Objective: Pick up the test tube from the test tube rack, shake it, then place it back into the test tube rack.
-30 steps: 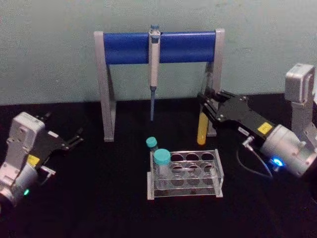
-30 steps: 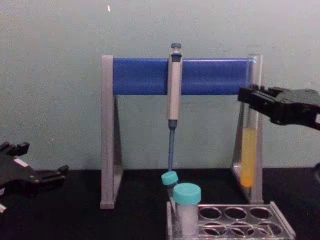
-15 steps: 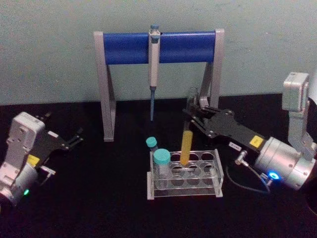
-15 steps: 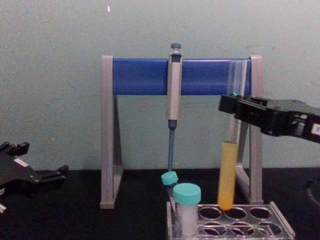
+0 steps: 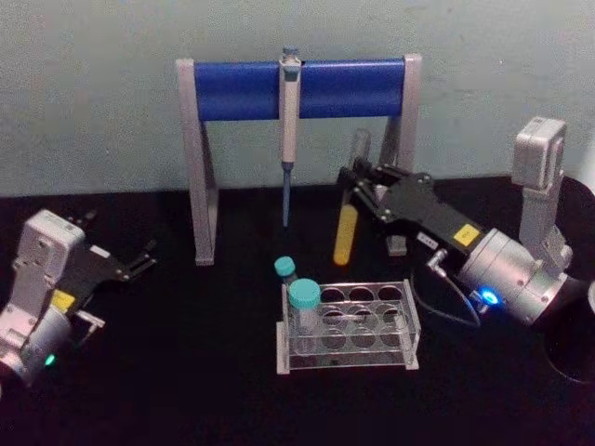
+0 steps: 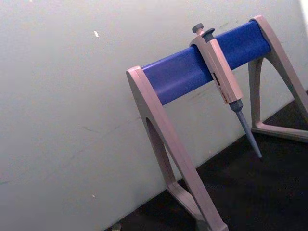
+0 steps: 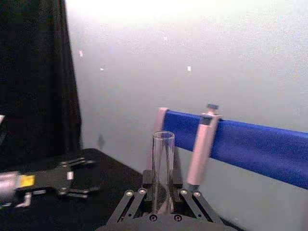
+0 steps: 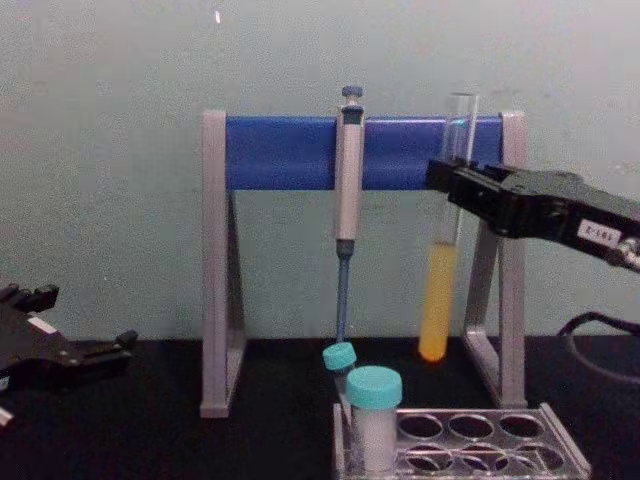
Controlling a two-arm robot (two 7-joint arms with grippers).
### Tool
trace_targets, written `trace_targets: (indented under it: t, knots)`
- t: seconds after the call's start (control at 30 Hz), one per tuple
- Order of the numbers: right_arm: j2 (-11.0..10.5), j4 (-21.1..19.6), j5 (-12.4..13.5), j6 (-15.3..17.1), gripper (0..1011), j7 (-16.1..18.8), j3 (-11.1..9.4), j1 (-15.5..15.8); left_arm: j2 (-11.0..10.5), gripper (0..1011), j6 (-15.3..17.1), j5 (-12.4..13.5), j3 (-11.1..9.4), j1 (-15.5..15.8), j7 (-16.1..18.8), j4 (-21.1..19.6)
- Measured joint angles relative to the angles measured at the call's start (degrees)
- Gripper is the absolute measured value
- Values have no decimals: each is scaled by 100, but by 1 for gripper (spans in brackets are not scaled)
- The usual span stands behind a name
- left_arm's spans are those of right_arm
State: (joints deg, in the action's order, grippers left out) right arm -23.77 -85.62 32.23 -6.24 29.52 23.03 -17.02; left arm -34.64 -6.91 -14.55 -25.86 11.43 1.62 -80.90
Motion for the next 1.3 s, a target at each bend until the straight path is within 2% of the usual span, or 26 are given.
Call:
trace_targets:
  t: [0.17, 0.43, 0.63, 0.83, 0.97, 1.07, 1.3]
  knots:
    - [60, 134, -98, -60, 228, -112, -105, -43, 0, 1001, 0, 0, 0, 0, 0, 0]
    - [31, 112, -182, -60, 228, -203, -265, 33, 0, 1001, 0, 0, 0, 0, 0, 0]
    - [-124, -164, -238, 66, 229, -309, -423, 256, 0, 1001, 0, 0, 0, 0, 0, 0]
    - [-356, -615, -245, 325, 228, -374, -548, 609, 0, 1001, 0, 0, 0, 0, 0, 0]
    - [-494, -907, -177, 507, 229, -315, -550, 810, 0, 1001, 0, 0, 0, 0, 0, 0]
    - [-559, -1041, -97, 617, 229, -187, -475, 873, 0, 1001, 0, 0, 0, 0, 0, 0]
    - [-452, -948, 114, 597, 229, 94, -217, 701, 0, 1001, 0, 0, 0, 0, 0, 0]
